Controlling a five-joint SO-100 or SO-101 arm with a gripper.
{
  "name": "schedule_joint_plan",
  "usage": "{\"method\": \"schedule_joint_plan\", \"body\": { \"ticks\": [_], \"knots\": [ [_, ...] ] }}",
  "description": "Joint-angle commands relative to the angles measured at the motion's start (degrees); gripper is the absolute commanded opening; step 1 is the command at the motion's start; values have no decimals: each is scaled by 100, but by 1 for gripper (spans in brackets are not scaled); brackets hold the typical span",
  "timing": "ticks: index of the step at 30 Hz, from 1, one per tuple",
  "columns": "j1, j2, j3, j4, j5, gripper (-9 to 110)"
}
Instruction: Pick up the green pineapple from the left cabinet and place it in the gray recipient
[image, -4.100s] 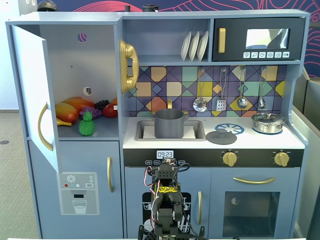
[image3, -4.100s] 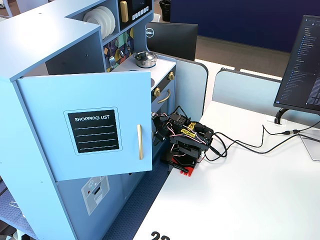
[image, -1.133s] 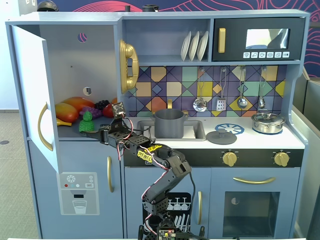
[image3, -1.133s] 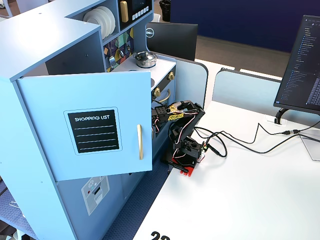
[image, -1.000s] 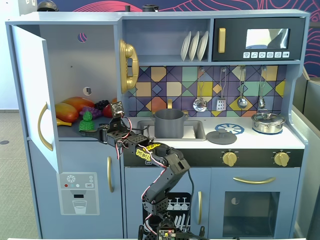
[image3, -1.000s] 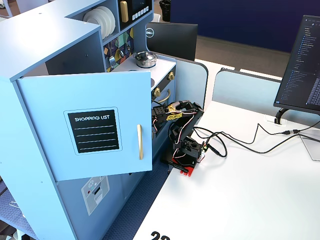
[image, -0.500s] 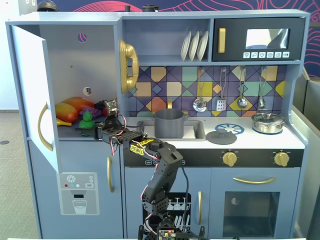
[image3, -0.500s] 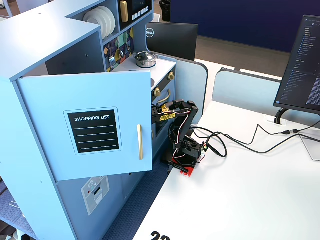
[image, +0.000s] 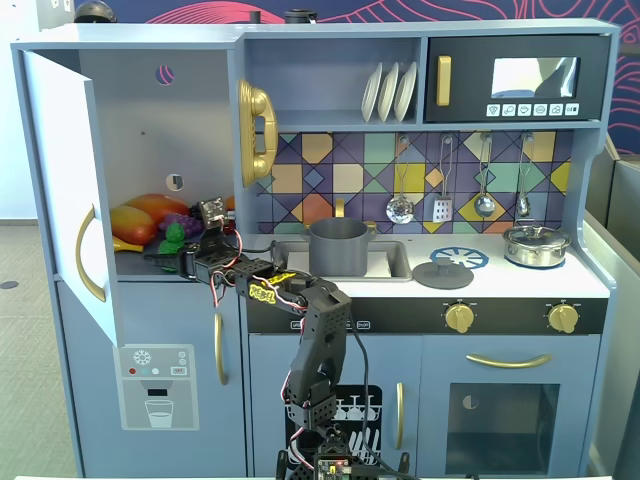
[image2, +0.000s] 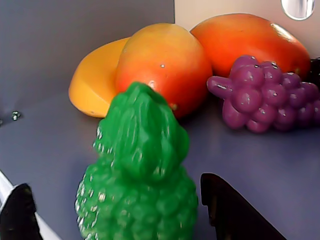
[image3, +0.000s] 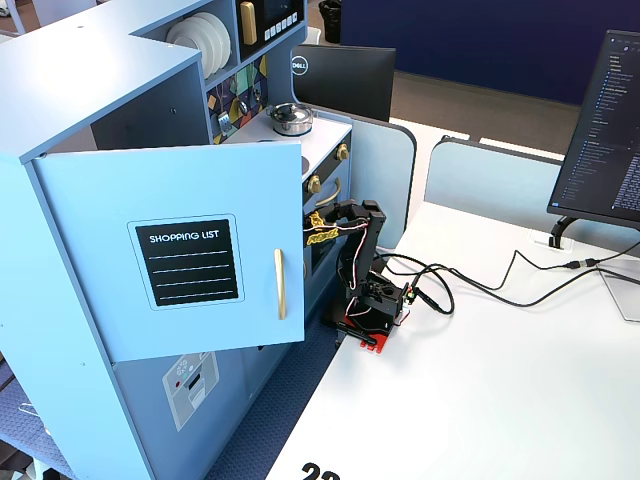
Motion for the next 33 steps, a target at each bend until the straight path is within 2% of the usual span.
{"method": "schedule_joint_plan", "body": {
  "ticks": [1,6,13,19,23,27,33],
  "knots": [
    [-105,-97,-606,-229,-105,28],
    [-185,-176,-677,-281,-281,0],
    [-536,773,-686,369,-246,0],
    [-1283,3164,-158,2716,-255,0],
    [-1564,4711,193,3876,-387,0],
    [-949,5748,387,4096,-396,0],
    [1318,6574,387,4421,378,0]
  ]
}}
